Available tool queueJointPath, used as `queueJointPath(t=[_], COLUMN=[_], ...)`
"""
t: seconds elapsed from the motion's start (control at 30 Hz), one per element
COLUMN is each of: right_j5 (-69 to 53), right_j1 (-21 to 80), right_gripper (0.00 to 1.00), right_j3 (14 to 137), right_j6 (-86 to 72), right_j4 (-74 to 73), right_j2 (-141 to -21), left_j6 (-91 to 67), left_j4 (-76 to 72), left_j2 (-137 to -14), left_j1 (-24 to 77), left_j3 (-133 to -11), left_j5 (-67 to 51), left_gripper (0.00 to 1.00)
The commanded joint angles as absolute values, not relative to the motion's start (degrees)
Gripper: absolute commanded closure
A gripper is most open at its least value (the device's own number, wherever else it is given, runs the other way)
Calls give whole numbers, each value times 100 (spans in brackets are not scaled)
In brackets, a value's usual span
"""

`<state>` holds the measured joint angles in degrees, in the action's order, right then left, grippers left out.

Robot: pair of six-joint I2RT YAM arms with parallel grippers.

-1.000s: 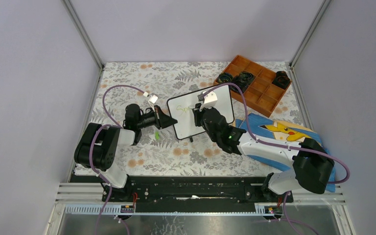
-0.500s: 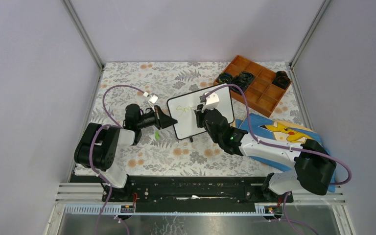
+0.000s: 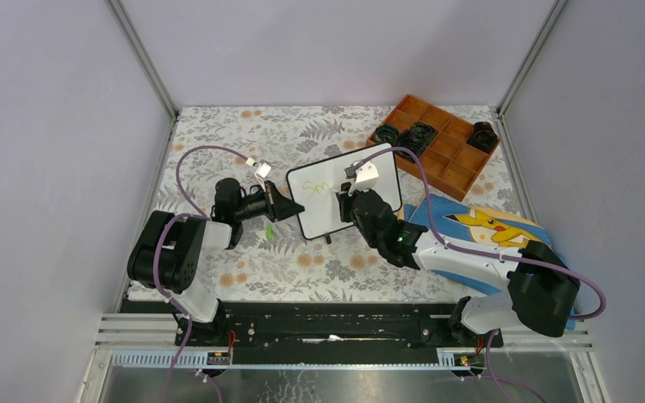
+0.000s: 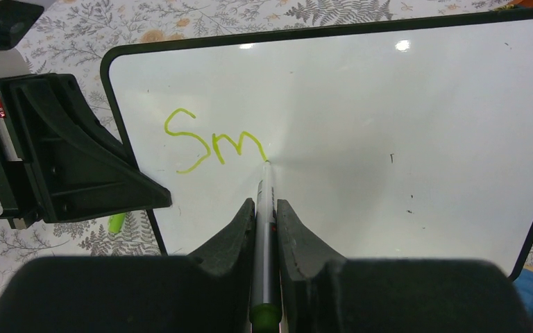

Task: Write a sentence on the whiteboard

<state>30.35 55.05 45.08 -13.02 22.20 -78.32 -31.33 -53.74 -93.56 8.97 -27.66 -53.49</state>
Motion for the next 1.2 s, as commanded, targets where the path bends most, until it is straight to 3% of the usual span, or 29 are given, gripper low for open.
queueJointPath(t=[0.0, 0.27, 1.17], right_j5=[3116, 3267, 2858], right_j1=[5413, 5369, 5261], right_gripper=[100, 100, 100], right_j3=[4529, 4745, 5065], right_j6=[-1335, -1162, -1227], right_j4=[2195, 2261, 2766], right_j2=[-7551, -7246, -7825], left_j6=[-2979, -2971, -2887], left_j4=[-4977, -4970, -4847], left_j2=[-9386, -9381, -9362], left_j1=[931, 931, 975], left_j3=[-2797, -2804, -2830], left_j5=[-5154, -5156, -5150], left_gripper=[100, 100, 100])
